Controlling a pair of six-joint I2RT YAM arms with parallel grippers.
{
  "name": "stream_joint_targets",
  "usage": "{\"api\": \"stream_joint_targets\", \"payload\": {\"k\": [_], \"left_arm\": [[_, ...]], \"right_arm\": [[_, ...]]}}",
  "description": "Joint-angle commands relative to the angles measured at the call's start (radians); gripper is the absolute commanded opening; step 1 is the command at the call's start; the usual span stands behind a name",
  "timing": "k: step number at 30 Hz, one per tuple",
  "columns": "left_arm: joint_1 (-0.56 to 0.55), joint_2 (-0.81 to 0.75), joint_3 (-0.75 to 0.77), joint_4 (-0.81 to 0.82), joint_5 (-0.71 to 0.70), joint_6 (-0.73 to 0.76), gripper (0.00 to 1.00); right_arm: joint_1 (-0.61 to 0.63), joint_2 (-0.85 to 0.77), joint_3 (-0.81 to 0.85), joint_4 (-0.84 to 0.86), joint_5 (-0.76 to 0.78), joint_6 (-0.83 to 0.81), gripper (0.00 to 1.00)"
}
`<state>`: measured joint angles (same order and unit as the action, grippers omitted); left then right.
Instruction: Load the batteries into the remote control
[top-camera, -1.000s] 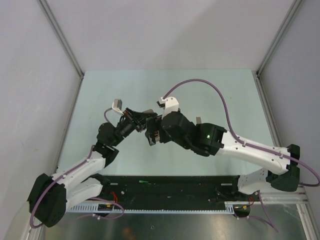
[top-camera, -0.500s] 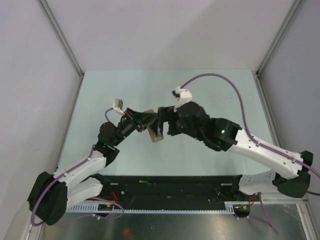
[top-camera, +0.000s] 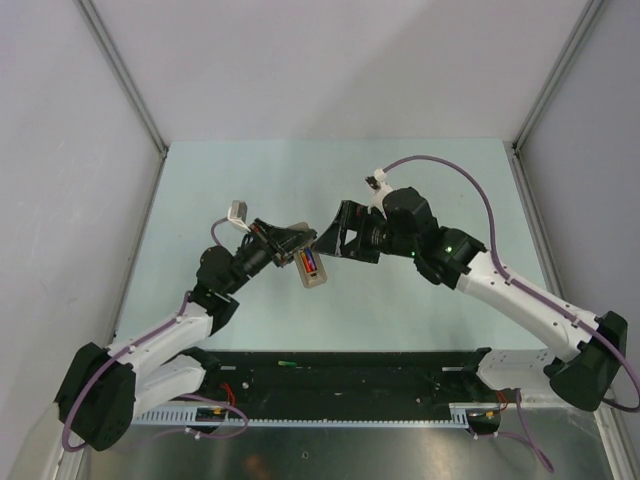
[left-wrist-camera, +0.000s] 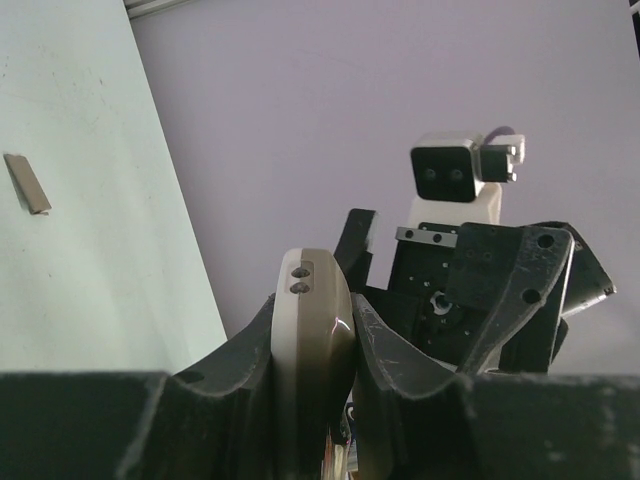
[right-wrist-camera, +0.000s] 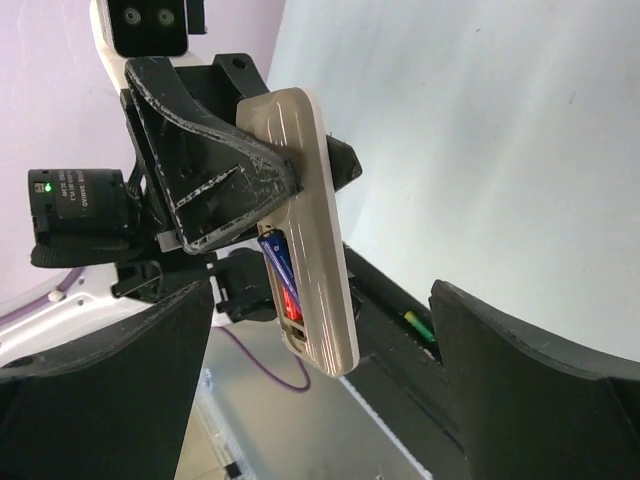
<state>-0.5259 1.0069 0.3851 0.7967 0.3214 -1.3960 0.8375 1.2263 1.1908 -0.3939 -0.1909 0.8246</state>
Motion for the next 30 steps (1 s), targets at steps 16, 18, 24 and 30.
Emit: {"api": "stream_joint_targets", "payload": {"k": [16, 18, 24, 30], "left_arm": [[-0.008, -0.037, 0.003, 0.052, 0.016, 0.026, 0.0], [-0.008, -0.042, 0.003, 0.053, 0.016, 0.026, 0.0], [-0.006, -0.051, -0.002, 0.053, 0.011, 0.025, 0.0], [-0.006, -0.056, 0.001, 0.052, 0.011, 0.025, 0.0]], "right_arm": [[-0.049, 0.067, -0.103, 0.3, -0.239, 0.186, 0.91], [-0.055, 0.07, -0.114, 0.316, -0.242, 0.199, 0.89], [-0.061, 0.081, -0.126, 0.339, -0.251, 0.219, 0.87], [-0.064, 0.085, -0.135, 0.337, -0.246, 0.222, 0.86]]}}
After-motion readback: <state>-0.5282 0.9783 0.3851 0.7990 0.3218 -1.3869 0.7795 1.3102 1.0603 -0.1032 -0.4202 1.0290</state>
